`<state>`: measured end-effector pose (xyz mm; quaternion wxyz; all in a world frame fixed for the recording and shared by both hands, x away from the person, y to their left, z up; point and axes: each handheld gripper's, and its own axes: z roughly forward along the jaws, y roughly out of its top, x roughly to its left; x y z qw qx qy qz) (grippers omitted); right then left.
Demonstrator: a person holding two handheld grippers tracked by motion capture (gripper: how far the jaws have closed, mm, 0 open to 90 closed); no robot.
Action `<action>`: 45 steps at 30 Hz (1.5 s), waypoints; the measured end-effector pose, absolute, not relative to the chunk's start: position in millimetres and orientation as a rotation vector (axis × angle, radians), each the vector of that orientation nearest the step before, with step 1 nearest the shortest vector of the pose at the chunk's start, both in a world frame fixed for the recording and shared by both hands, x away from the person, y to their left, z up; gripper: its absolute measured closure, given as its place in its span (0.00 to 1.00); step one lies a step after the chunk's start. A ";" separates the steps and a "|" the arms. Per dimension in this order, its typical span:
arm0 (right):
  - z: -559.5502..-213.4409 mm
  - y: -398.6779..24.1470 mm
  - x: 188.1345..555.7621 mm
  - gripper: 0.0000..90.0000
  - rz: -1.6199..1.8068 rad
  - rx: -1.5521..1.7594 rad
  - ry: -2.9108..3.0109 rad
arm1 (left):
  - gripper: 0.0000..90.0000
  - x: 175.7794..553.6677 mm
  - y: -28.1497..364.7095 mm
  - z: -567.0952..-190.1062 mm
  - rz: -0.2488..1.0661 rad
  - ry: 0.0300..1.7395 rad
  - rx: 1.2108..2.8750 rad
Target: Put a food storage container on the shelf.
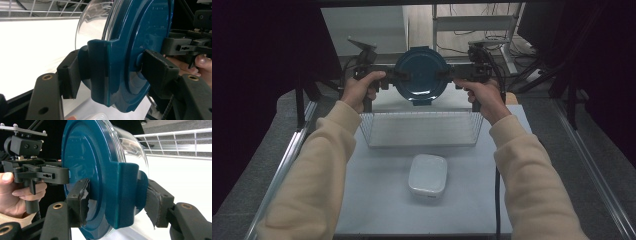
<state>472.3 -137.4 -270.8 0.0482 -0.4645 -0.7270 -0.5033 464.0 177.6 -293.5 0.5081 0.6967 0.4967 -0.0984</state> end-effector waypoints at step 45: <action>-312.3 -141.4 517.5 0.39 -1.427 -1.563 -1.936 | 0.35 497.3 177.6 -331.3 -0.343 1.328 1.501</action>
